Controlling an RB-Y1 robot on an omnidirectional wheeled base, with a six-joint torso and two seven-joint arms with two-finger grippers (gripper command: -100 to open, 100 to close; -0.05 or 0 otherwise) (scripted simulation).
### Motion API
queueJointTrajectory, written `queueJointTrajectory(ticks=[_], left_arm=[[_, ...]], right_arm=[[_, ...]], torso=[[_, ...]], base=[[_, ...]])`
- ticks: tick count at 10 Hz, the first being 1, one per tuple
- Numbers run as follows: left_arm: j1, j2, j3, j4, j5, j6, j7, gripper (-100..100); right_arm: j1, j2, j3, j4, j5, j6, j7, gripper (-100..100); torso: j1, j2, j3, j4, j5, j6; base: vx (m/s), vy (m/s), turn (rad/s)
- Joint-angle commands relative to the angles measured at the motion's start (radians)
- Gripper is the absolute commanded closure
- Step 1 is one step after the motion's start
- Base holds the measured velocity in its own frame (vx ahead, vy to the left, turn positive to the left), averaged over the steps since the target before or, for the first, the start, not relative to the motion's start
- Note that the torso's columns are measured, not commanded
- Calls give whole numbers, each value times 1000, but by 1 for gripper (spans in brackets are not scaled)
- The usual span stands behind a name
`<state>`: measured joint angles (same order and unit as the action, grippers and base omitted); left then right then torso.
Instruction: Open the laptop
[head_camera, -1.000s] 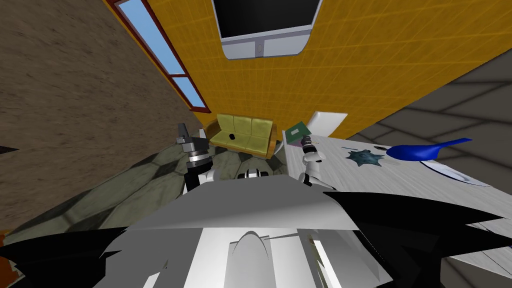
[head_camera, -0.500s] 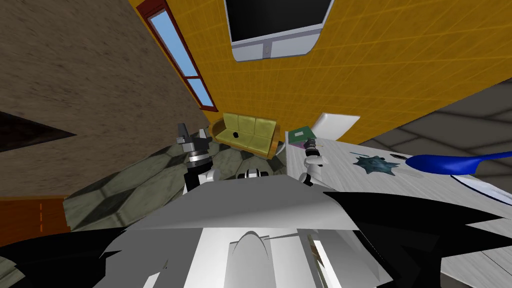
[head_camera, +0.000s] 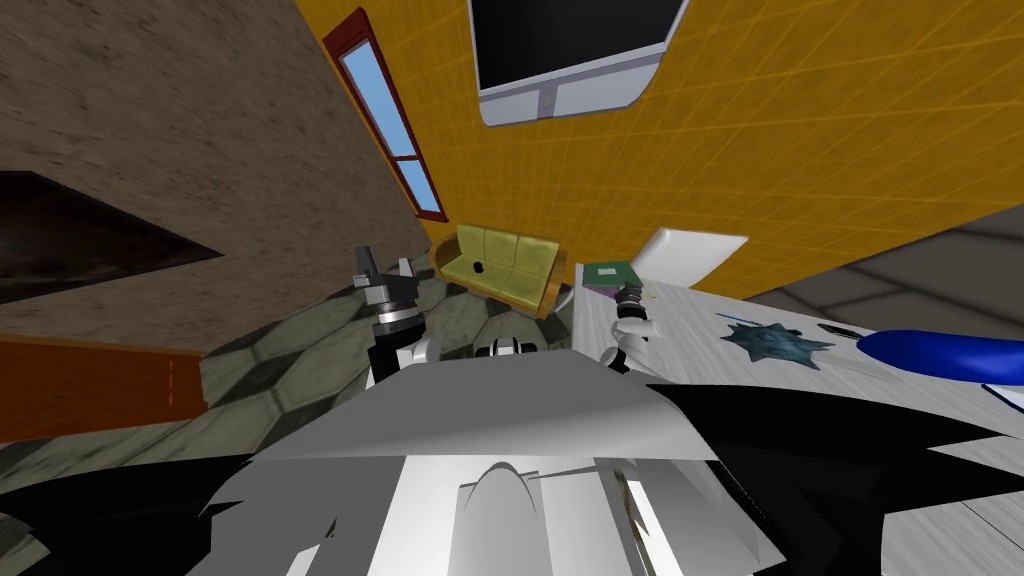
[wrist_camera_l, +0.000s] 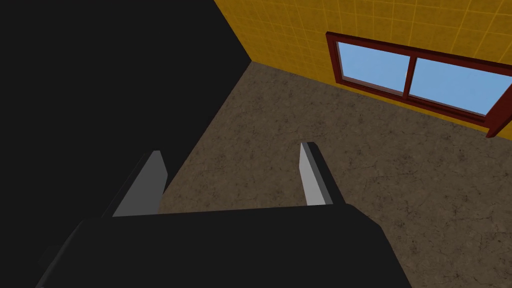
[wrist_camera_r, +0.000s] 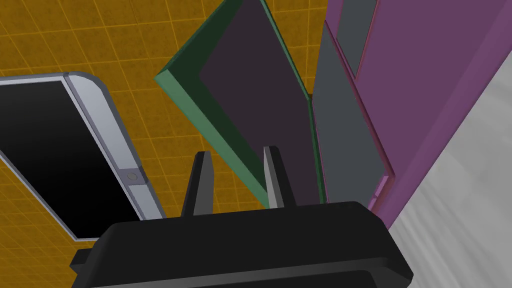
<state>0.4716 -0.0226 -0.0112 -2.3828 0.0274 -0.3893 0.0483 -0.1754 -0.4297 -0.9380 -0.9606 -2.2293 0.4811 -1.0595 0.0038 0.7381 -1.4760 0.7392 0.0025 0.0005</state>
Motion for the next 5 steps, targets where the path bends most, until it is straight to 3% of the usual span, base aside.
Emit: queueJointTrajectory(ticks=[1,5], left_arm=[[0,0,0,0,0,0,0,0],[0,0,0,0,0,0,0,0]], right_arm=[[-13,-45,22,11,8,-38,-40,-100],[-38,-135,67,33,23,-113,-121,-100]], torso=[[0,0,0,-1,-1,-1],[-2,2,1,0,-1,-1]], base=[[-60,22,80],[-72,31,75]])
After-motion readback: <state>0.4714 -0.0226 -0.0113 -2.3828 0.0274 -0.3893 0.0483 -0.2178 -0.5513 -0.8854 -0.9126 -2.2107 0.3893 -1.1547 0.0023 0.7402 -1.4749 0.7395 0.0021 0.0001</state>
